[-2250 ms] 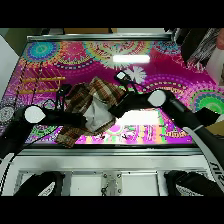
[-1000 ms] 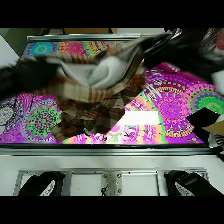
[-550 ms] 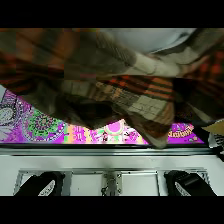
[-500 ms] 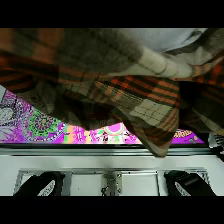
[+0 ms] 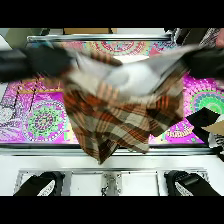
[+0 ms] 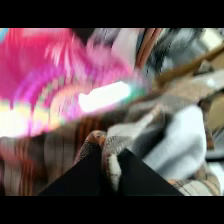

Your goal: Fold the clothes and pants, and hang the long-sleeved shirts on hangers.

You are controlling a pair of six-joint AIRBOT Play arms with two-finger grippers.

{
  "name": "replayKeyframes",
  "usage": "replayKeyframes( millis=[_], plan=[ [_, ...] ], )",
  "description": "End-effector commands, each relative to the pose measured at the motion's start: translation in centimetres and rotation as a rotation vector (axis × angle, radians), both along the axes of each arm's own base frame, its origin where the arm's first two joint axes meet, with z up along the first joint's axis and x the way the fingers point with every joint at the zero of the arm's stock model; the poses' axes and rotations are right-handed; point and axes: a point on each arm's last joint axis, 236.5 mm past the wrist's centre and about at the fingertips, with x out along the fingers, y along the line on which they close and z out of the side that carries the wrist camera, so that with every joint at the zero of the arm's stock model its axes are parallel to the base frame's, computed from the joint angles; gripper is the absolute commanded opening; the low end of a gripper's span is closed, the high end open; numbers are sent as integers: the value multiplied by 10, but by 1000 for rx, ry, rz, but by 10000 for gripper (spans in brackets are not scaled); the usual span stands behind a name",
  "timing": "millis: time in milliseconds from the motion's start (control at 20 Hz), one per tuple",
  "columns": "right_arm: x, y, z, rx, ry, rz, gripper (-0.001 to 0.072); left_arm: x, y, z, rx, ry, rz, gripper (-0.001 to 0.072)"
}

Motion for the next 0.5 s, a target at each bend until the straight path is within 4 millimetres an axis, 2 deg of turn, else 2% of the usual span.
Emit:
replayKeyframes(
  millis=[0,100,200,300,400,450],
  plan=[
    [-26,-12,-118,-228,532,57,31,-42,12,-131,227,413,-178,24],
    [-26,-12,-151,-293,659,109,30,-46,33,-194,331,552,-135,23],
    [-12,-7,-180,-310,710,120,31,-49,36,-237,335,636,-98,24],
    [16,1,-204,-299,694,110,32,-46,30,-261,287,670,-61,24],
    [42,10,-218,-277,655,93,40,-42,27,-275,265,694,-40,23],
    [51,14,-222,-260,639,87,94,-42,27,-279,266,709,-42,24]
  ],
)
